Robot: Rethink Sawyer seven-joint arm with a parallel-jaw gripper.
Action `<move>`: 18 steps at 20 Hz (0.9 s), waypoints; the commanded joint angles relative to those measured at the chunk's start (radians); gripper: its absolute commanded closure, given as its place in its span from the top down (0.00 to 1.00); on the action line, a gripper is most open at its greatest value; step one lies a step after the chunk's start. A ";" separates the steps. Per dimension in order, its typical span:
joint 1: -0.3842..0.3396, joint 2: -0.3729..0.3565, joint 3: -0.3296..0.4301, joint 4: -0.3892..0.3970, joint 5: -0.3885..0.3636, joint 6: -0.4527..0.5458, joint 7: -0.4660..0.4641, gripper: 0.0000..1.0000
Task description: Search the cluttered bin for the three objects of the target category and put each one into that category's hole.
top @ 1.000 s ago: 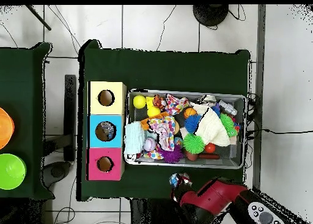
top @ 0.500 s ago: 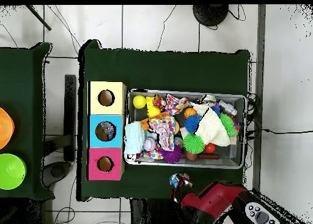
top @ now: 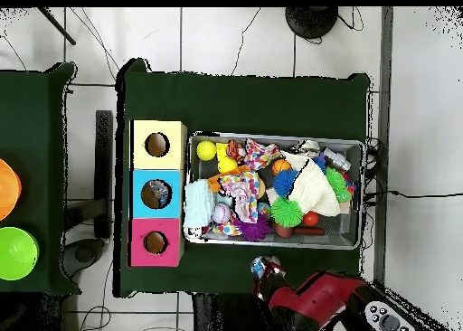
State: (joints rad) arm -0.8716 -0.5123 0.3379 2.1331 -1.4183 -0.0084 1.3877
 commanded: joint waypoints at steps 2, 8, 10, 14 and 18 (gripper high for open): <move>-0.155 0.091 0.196 -0.075 0.013 0.230 -0.326 1.00; -0.265 0.080 0.309 -0.060 0.115 0.356 -0.572 1.00; -0.295 0.098 0.342 -0.056 0.131 0.384 -0.653 1.00; -0.327 0.123 0.395 -0.060 0.174 0.460 -0.810 1.00; -0.335 0.112 0.415 -0.060 0.215 0.517 -0.867 1.00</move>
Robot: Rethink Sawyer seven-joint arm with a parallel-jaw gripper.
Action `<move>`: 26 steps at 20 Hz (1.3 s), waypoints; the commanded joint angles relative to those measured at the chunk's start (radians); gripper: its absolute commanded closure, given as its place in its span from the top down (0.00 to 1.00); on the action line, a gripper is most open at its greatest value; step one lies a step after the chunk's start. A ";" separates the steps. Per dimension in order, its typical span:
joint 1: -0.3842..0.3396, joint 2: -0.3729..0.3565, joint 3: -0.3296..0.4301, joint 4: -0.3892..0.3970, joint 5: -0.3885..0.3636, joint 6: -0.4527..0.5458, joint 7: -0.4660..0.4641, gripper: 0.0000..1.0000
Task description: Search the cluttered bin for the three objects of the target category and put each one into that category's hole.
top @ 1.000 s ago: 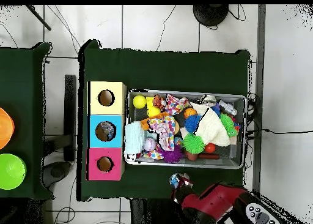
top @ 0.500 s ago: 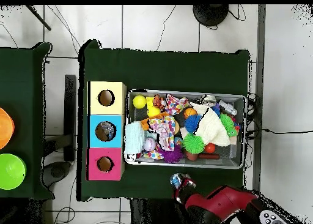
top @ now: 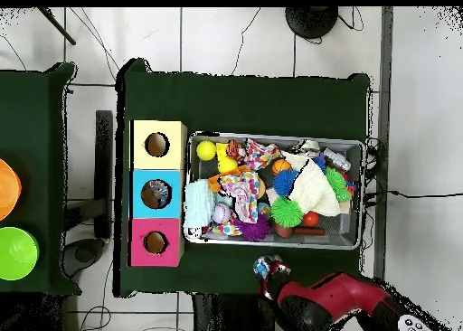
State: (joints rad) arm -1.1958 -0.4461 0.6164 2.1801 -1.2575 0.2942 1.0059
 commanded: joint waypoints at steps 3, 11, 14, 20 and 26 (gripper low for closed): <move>-0.019 0.042 0.154 -0.101 0.076 0.240 -0.541 1.00; -0.032 0.052 0.182 -0.115 0.112 0.275 -0.657 1.00; -0.043 0.062 0.187 -0.123 0.129 0.285 -0.671 1.00; -0.040 0.054 0.192 -0.122 0.135 0.287 -0.675 1.00; -0.066 0.030 0.222 -0.127 0.178 0.307 -0.681 1.00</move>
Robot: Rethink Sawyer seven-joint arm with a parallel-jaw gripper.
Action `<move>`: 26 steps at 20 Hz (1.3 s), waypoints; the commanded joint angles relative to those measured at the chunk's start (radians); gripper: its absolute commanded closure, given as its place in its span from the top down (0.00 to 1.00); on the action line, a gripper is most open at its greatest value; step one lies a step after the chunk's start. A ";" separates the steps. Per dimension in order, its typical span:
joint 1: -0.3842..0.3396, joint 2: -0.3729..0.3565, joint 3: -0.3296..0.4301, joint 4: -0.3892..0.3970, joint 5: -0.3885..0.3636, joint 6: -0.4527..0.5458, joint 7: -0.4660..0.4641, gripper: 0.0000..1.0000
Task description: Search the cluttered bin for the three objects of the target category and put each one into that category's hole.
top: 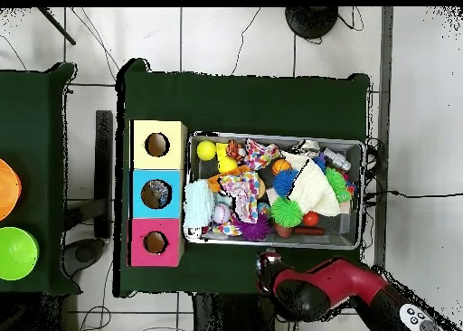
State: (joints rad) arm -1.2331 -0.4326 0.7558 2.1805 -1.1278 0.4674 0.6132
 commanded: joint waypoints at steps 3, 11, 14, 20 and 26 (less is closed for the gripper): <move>-0.057 -0.055 0.078 -0.118 0.097 0.039 -0.045 1.00; 0.030 -0.286 -0.076 -0.105 0.260 -0.010 0.332 1.00; 0.068 -0.330 -0.155 -0.118 0.337 -0.018 0.424 1.00; 0.148 -0.373 -0.336 -0.139 0.477 -0.101 0.600 1.00; 0.181 -0.358 -0.427 -0.195 0.603 -0.094 0.642 1.00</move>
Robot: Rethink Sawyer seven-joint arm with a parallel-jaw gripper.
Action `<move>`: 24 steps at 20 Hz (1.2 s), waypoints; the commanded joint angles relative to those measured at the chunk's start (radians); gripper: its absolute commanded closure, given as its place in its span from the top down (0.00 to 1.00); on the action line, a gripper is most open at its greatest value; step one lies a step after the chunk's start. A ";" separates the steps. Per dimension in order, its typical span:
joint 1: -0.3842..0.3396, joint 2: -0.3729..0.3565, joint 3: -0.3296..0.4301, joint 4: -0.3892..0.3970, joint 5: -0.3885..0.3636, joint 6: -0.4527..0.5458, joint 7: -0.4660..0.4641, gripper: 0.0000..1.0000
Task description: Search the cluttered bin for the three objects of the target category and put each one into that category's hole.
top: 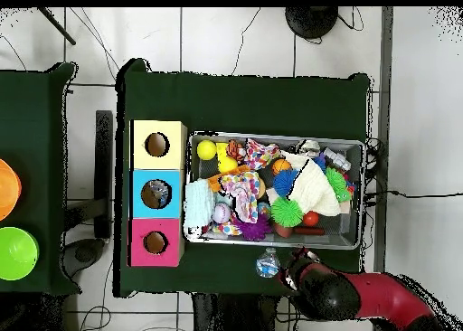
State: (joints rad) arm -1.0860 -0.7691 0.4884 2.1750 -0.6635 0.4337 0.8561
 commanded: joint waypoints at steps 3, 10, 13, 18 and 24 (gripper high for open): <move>0.030 0.006 -0.158 -0.232 0.176 -0.053 0.388 1.00; 0.041 0.121 -0.139 -0.432 0.223 0.039 0.319 1.00; 0.066 0.191 -0.144 -0.525 0.239 0.062 0.301 1.00; 0.097 0.281 -0.154 -0.697 0.288 0.140 0.284 1.00; 0.169 0.380 -0.171 -0.983 0.328 0.297 0.253 1.00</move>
State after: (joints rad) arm -0.9893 -0.5335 0.3333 1.5960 -0.4063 0.5037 0.9940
